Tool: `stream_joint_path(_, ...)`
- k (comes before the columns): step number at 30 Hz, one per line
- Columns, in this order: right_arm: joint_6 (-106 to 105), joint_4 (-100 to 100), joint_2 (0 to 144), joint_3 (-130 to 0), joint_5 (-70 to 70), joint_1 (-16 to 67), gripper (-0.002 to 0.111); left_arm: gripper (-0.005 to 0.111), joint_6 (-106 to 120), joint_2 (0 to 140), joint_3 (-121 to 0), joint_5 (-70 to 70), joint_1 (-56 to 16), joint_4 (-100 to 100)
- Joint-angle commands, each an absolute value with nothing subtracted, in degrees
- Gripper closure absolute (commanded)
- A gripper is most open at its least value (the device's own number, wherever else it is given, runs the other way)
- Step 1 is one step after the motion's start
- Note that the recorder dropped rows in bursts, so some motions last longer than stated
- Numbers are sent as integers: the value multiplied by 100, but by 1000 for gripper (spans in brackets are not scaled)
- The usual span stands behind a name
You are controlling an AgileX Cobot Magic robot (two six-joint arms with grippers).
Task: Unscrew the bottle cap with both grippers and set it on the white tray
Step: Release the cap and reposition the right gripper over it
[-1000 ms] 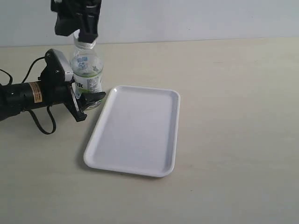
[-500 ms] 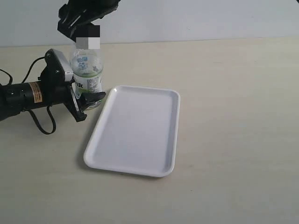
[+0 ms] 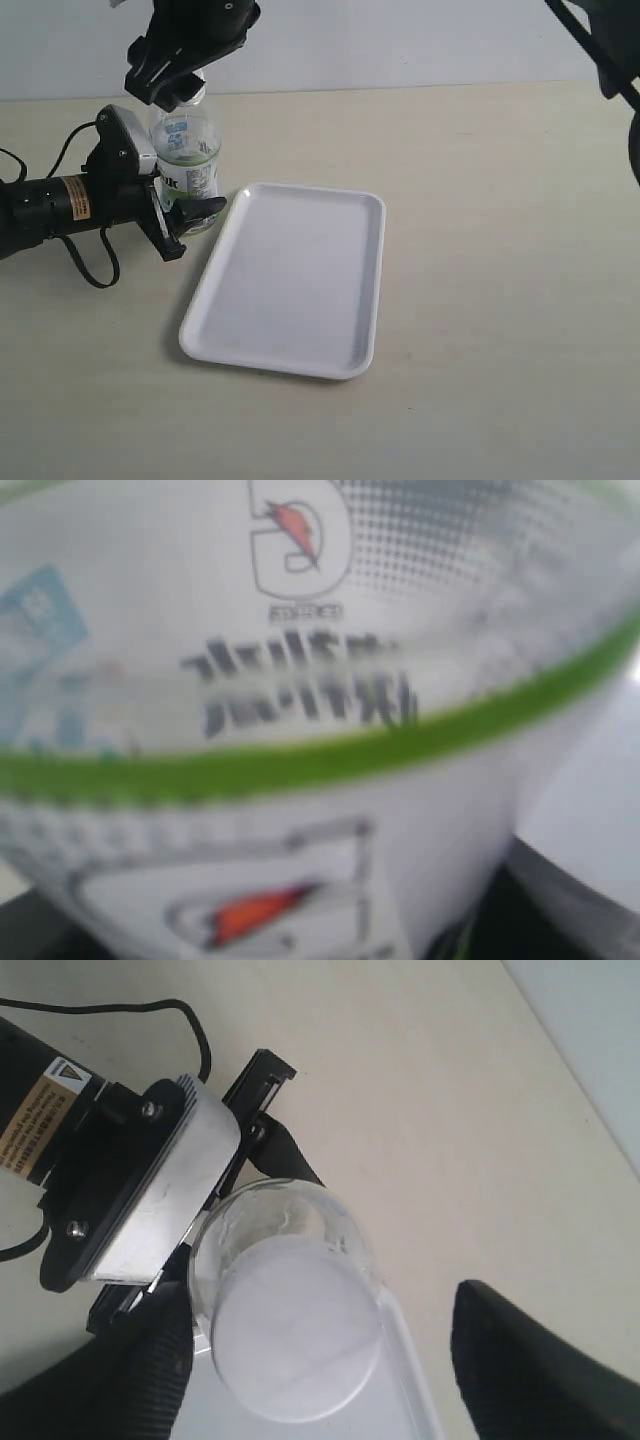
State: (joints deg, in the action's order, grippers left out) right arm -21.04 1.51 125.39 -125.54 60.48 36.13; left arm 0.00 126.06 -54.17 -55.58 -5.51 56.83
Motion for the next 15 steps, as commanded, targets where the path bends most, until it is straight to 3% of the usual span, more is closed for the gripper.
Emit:
stream_joint_path(1,-2121,106,12547,-12563,5946,3599,44,107,0,12528,-5412,-5645,-577,5644)
stream_joint_path(5,-2136,106,12547,-12563,5946,3599,51,107,0,12528,-5412,-5645,-577,5644)
stream_joint_path(15,-2354,106,12547,-12563,5959,3599,88,107,0,12528,-5412,-5645,-577,5644)
